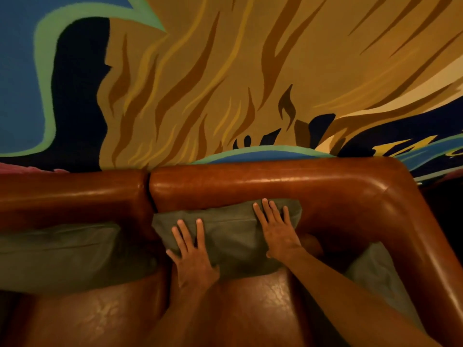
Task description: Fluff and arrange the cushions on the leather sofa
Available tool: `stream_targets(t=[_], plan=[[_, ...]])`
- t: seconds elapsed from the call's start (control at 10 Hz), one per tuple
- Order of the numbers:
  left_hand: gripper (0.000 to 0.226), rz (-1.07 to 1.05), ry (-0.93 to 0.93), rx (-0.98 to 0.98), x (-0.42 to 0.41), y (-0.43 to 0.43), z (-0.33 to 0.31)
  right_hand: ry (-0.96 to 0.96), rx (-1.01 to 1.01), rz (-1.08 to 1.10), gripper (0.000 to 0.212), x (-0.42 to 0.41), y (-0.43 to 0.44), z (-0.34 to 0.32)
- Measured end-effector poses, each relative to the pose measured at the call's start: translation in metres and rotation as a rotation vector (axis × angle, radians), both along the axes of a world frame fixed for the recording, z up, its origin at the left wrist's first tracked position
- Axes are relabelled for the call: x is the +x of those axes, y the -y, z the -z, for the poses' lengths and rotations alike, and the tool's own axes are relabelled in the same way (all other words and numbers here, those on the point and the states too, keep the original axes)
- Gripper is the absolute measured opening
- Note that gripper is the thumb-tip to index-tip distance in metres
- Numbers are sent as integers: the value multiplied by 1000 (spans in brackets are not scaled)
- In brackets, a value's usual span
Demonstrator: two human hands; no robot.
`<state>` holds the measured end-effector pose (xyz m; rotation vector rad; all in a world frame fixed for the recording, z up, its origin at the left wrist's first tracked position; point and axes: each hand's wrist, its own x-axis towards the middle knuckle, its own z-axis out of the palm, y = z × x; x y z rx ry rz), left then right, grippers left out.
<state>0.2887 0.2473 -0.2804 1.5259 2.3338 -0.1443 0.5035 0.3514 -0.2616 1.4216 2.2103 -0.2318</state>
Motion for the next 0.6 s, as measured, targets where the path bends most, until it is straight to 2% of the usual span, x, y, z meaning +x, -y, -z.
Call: stream_targets(t=[0.2, 0.4, 0.5, 0.6], plan=[[159, 52, 39, -69, -16, -24, 14, 23, -40, 40, 150, -2, -10, 4], [155, 85, -18, -59, -12, -1, -1, -45, -87, 77, 133, 5, -1, -7], [150, 76, 19, -22, -7, 17, -14, -123, -105, 130, 124, 17, 6, -20], [134, 55, 94, 4, 5, 37, -32, -170, -68, 172, 117, 31, 23, -41]])
